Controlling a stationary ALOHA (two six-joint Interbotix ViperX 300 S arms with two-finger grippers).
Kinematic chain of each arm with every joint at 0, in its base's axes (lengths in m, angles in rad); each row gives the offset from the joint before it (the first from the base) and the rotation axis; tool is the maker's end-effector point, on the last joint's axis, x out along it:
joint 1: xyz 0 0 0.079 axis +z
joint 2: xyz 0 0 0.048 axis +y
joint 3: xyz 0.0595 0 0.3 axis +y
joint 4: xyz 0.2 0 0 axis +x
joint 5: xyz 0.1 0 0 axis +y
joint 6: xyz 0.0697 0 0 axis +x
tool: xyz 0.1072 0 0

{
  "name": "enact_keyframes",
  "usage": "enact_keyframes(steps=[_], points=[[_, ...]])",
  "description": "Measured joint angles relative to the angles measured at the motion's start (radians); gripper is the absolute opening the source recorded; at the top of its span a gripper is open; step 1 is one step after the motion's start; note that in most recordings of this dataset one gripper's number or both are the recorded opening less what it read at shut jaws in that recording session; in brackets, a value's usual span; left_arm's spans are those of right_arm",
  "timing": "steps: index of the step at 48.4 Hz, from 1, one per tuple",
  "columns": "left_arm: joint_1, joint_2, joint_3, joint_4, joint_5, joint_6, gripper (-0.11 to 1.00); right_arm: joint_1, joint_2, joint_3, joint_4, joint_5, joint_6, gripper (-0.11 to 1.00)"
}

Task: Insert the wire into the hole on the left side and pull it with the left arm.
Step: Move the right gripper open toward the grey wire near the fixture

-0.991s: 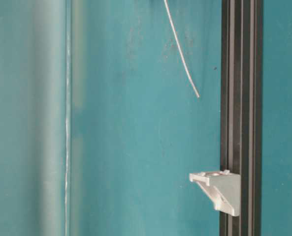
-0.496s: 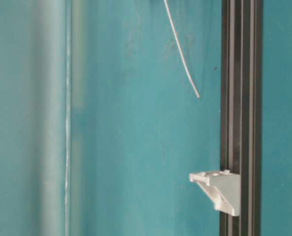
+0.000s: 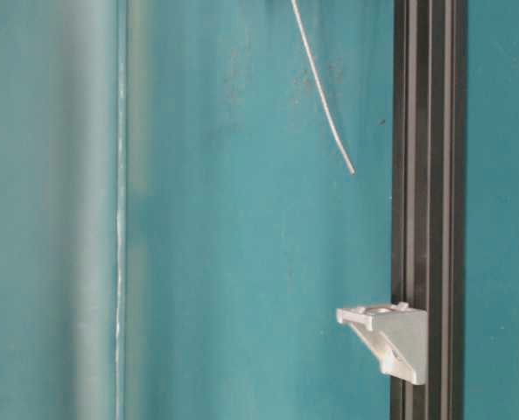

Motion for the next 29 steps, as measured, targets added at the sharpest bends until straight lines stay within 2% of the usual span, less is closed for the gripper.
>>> enact_keyframes(steps=[11,29], points=[[-0.002,0.072,-0.028,-0.002,0.037,0.0,0.7,0.0,0.081,-0.031,0.002,0.009,0.028,0.79],[-0.002,0.133,-0.038,-0.002,0.038,0.003,0.7,0.0,0.219,-0.064,0.002,0.009,0.031,0.79]])
